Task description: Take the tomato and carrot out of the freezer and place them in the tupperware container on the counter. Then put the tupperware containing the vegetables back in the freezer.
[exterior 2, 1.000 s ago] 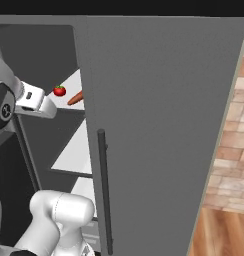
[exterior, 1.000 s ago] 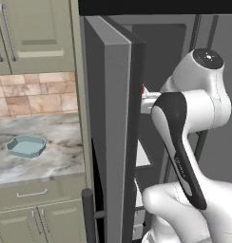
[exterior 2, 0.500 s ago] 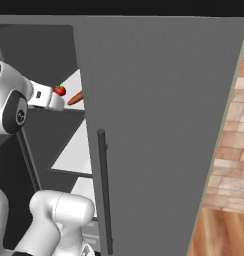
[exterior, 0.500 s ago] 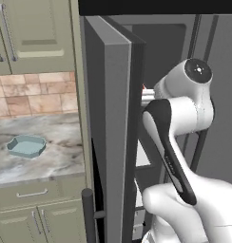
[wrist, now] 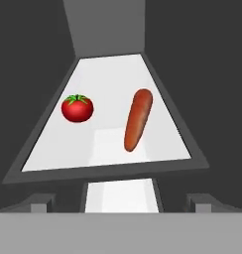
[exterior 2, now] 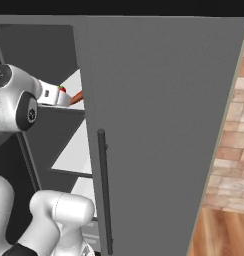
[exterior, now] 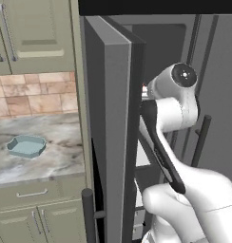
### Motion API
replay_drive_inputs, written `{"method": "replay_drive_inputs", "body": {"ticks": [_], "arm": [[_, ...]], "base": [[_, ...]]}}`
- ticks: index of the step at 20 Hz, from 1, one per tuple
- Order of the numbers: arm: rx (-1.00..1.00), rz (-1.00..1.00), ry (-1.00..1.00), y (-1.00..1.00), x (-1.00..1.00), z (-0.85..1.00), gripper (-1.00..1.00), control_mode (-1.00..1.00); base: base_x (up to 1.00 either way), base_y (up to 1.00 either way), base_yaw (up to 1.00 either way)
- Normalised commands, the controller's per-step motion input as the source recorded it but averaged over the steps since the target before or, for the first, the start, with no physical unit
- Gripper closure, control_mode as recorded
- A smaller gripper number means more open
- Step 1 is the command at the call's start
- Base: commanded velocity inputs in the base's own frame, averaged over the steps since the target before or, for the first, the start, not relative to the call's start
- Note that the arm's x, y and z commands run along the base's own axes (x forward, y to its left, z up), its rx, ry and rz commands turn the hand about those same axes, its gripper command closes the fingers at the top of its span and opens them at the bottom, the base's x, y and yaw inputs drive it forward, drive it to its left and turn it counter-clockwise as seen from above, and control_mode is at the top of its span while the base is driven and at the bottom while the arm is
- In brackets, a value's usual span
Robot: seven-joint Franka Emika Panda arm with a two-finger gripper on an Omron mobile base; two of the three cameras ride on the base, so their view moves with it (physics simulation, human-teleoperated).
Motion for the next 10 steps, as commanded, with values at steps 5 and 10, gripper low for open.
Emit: {"method": "replay_drive_inputs", "body": {"ticks": [5, 10], "arm": [[0.00, -0.12, 0.00, -0.05, 0.61, 0.00, -1.00, -1.00], [0.00, -0.12, 0.01, -0.05, 0.65, 0.00, -1.00, -1.00]], "base": [[0.00, 0.00, 0.00], [0.00, 0.00, 0.00]]}}
